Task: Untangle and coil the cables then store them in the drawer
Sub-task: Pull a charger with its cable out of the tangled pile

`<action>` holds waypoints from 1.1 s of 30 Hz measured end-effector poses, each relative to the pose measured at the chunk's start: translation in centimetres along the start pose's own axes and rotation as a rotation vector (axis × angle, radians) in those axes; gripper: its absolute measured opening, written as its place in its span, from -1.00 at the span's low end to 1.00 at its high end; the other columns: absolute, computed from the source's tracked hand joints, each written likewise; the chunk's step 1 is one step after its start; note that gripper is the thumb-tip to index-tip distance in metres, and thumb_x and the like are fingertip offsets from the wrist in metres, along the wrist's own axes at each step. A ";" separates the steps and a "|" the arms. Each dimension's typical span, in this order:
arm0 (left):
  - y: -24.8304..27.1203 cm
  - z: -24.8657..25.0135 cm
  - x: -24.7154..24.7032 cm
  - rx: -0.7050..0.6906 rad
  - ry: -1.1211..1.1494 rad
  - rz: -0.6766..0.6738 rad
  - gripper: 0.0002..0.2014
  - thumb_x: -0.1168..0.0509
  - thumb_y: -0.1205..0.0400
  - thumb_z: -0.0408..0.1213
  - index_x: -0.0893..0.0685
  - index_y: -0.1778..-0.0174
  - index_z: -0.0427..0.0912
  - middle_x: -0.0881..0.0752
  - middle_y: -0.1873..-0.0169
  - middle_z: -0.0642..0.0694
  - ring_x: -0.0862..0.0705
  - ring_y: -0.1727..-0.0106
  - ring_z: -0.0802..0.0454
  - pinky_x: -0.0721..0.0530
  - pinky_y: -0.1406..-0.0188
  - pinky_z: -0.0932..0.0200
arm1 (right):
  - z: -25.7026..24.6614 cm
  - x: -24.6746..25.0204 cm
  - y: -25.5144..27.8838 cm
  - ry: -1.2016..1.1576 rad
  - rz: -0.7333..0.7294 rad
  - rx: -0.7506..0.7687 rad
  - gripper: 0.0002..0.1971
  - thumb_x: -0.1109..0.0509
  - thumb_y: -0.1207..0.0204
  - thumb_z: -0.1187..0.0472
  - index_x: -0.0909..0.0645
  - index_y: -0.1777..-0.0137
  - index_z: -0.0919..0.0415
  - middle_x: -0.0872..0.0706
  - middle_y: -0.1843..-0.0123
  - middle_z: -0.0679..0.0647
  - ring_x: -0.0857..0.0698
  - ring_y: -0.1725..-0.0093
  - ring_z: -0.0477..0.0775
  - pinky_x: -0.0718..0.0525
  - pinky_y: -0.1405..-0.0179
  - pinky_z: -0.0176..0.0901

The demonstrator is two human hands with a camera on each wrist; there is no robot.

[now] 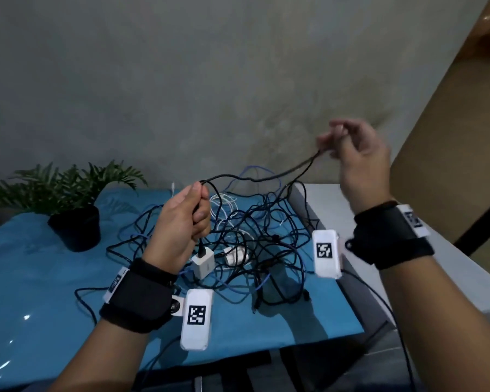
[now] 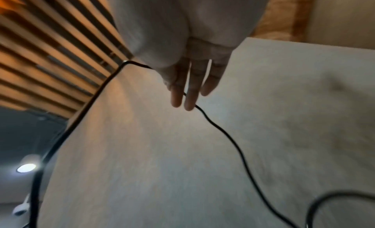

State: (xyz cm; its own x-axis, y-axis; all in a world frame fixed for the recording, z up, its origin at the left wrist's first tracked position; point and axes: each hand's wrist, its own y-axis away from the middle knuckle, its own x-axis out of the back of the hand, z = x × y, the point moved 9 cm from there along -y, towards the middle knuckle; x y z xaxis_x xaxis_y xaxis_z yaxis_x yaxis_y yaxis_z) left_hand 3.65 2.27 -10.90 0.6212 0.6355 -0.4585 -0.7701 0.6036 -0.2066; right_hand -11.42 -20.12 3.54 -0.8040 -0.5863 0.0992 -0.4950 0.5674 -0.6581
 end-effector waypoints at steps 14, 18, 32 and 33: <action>-2.7 4.6 -3.5 -0.071 -0.129 -0.021 -0.69 -0.03 -0.88 -0.17 -0.49 0.17 -0.11 -0.31 0.55 0.02 -0.13 0.62 0.15 0.00 0.53 0.13 | -5.0 1.8 -4.9 0.029 -0.008 0.123 -0.84 -0.24 -0.76 0.32 -0.59 -0.04 0.08 -0.81 0.03 0.04 -0.83 -0.02 -0.21 -0.63 0.02 -0.43; -2.8 4.1 -4.0 -0.051 -0.148 -0.028 -0.69 -0.03 -0.88 -0.17 -0.50 0.17 -0.12 -0.31 0.54 0.01 -0.13 0.61 0.15 0.00 0.52 0.12 | -8.6 2.9 -5.9 -0.001 0.049 0.299 -0.88 -0.26 -0.72 0.25 -0.55 -0.18 0.10 -0.82 -0.11 -0.04 -0.79 -0.17 -0.08 -0.66 -0.11 -0.22; -3.8 2.6 -14.1 -0.076 -0.665 -0.322 -0.88 -0.42 -0.68 -0.18 -0.72 0.13 -0.13 -0.56 0.47 -0.04 -0.41 0.47 0.03 -0.33 0.51 0.22 | -6.8 -6.2 0.6 -0.068 -0.562 -0.001 -0.87 -0.31 -0.75 0.36 -0.61 -0.21 0.36 -0.83 0.10 0.20 -0.77 0.10 0.10 -0.71 0.13 -0.19; -3.9 2.8 -14.6 -0.086 -0.673 -0.323 -0.85 -0.38 -0.71 -0.18 -0.74 0.13 -0.14 -0.61 0.49 0.01 -0.46 0.49 0.08 -0.37 0.50 0.25 | -6.7 -5.5 0.3 -0.074 -0.501 0.005 -0.86 -0.30 -0.74 0.37 -0.62 -0.23 0.33 -0.83 0.11 0.16 -0.79 0.09 0.07 -0.71 0.13 -0.16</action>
State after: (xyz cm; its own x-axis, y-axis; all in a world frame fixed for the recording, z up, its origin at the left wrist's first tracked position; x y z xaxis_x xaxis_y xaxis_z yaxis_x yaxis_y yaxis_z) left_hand -2.03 -7.99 -1.00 0.7519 0.6068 0.2578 -0.5260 0.7878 -0.3203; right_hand -9.34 -12.87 7.82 -0.4423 -0.8255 0.3506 -0.8125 0.2032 -0.5464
